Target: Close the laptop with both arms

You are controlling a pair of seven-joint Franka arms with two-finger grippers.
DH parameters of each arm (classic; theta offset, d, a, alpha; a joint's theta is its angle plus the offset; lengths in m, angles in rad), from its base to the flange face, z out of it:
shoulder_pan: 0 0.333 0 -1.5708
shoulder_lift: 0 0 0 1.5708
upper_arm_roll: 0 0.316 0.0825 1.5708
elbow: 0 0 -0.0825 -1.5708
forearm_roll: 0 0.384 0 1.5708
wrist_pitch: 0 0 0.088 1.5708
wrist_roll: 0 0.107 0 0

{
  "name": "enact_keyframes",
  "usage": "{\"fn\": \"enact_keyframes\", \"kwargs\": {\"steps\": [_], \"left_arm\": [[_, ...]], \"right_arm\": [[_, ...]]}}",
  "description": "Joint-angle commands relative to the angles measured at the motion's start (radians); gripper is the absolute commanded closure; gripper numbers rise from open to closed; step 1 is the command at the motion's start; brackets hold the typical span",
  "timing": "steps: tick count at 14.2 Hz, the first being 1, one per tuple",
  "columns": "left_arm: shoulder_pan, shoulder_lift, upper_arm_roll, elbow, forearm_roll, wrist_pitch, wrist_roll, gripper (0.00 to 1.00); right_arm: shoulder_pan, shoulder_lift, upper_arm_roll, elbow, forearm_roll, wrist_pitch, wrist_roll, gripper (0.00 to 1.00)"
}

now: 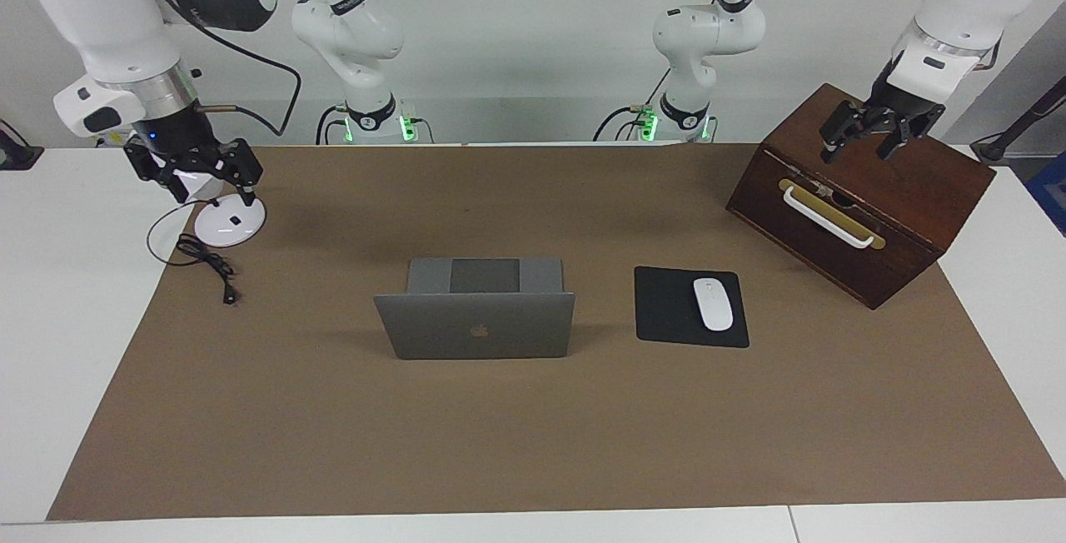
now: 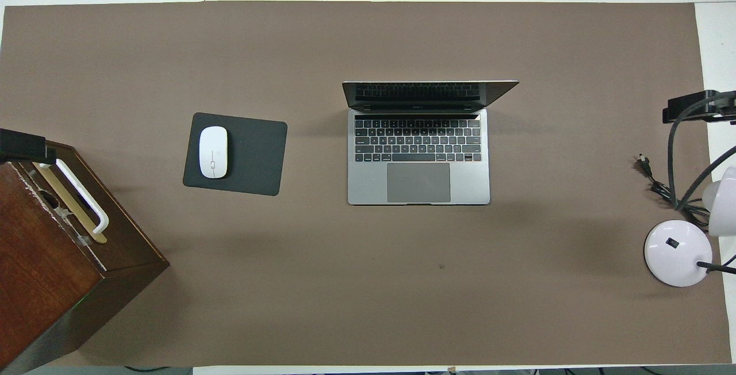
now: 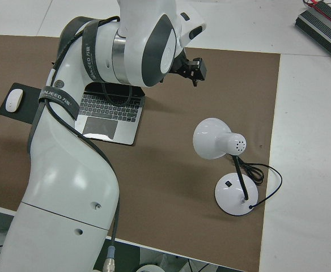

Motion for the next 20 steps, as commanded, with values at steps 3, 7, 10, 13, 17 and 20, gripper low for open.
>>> {"fn": "enact_keyframes", "kwargs": {"steps": [3, 7, 10, 13, 17, 20], "left_arm": [[0.001, -0.024, 0.001, -0.026, 0.007, 0.017, 0.008, 0.00], [0.004, -0.024, 0.001, -0.026, 0.007, 0.018, 0.012, 0.00], [0.004, -0.024, 0.001, -0.027, 0.009, 0.018, 0.015, 0.00], [0.003, -0.026, 0.001, -0.029, 0.010, 0.012, 0.014, 0.00], [0.006, -0.026, 0.001, -0.030, 0.010, 0.012, 0.009, 0.00], [0.008, -0.026, 0.001, -0.030, 0.010, 0.011, 0.009, 0.00]], "right_arm": [[-0.004, -0.020, 0.002, -0.041, 0.012, 0.029, -0.018, 0.00], [0.013, -0.020, 0.002, -0.041, 0.012, 0.031, -0.015, 0.00], [0.015, -0.020, 0.002, -0.041, 0.012, 0.031, -0.016, 0.00], [0.015, -0.020, 0.002, -0.048, 0.012, 0.031, -0.016, 0.00], [0.013, -0.012, 0.002, -0.062, 0.010, 0.086, -0.033, 0.00], [0.019, 0.027, 0.002, -0.036, 0.010, 0.115, -0.058, 0.00]]}}
